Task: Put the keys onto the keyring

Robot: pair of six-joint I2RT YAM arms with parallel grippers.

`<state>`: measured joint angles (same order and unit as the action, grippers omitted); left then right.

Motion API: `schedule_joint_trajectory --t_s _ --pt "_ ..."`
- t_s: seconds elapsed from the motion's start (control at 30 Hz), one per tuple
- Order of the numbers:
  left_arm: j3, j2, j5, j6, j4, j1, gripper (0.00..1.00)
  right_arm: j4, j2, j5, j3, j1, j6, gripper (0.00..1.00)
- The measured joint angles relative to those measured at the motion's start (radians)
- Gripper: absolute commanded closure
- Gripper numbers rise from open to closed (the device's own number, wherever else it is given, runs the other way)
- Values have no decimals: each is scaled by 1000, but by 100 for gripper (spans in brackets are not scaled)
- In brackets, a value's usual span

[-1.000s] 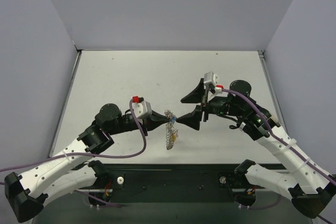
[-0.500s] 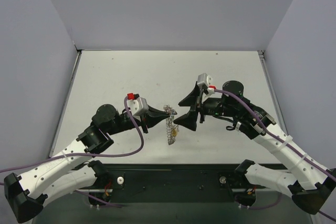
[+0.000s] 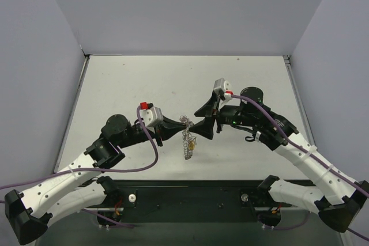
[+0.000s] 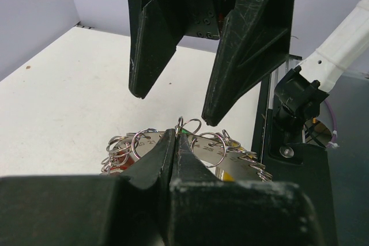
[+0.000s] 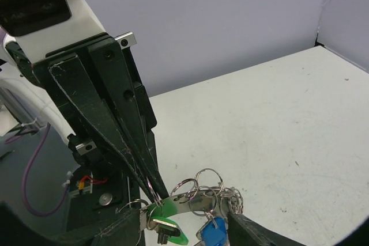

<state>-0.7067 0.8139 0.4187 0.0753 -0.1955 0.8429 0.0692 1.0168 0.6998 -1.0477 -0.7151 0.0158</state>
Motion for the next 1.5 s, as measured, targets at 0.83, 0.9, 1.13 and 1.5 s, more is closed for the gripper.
schedule_joint_trajectory --t_s 0.83,0.9,1.13,1.5 --pt "0 3 -23 -5 -4 -2 100 10 31 68 -5 -7 8 100" --pt "1 3 -24 -4 -11 -2 100 10 31 70 -6 -7 8 100" --pt "24 3 -22 6 -67 -3 100 10 35 83 -10 -7 6 100" --pt "82 3 27 23 -184 -16 100 18 45 119 -11 -6 -13 100"
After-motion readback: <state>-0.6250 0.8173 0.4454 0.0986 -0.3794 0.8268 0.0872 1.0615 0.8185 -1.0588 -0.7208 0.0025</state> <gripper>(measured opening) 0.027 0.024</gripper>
